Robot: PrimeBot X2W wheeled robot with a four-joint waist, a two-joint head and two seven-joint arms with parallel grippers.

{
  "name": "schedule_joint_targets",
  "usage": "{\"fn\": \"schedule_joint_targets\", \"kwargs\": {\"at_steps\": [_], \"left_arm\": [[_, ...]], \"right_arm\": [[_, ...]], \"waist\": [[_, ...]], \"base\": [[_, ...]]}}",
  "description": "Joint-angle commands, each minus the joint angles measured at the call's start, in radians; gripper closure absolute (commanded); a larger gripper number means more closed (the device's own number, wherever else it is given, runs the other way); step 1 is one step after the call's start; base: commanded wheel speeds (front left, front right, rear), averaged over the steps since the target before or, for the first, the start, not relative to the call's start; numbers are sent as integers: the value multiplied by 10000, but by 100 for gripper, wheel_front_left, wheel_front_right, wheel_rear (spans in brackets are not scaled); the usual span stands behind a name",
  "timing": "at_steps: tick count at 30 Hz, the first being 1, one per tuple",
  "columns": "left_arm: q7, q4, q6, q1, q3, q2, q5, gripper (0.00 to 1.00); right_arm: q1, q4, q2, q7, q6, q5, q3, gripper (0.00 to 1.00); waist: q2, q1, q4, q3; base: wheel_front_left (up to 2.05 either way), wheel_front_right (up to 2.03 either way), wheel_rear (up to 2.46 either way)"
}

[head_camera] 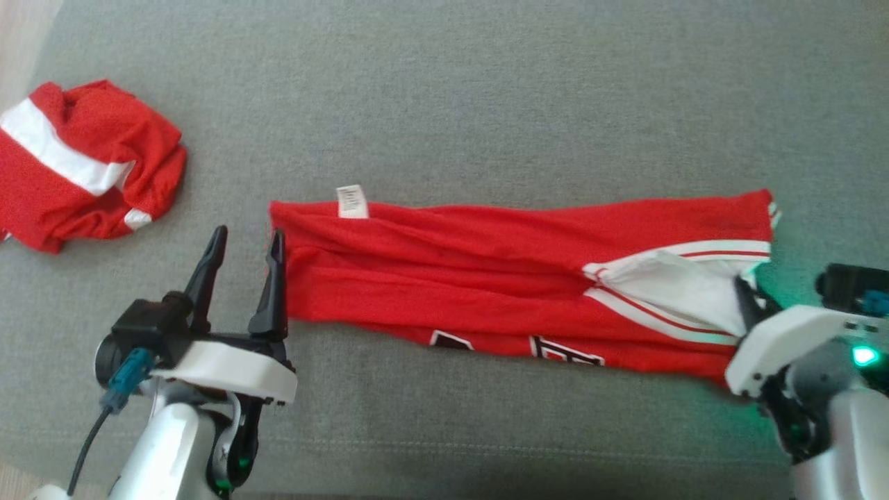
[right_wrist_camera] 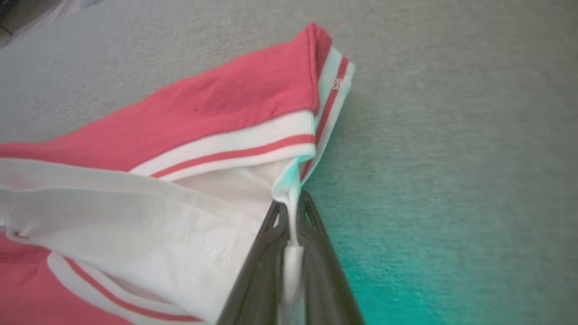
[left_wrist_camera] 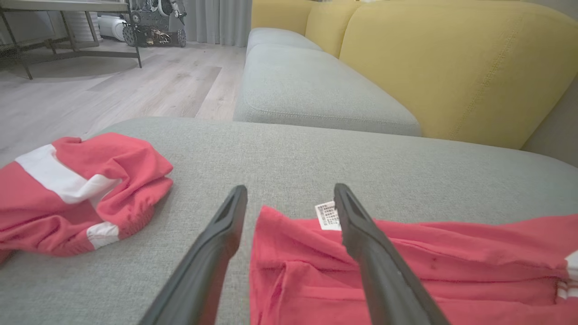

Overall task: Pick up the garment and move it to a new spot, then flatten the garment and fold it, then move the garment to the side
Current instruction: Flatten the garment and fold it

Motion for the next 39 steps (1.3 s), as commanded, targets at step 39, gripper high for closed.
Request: {"fn": "schedule_joint_targets", "kwargs": {"at_steps": [39], "left_arm": [[-124, 33, -127, 67, 305, -159, 164, 0]], "right_arm": [[-1687, -852, -62, -578, -7, 6369, 5825, 100]], "waist": [[0, 0, 910, -800]], "base": [[0, 0, 0]]}}
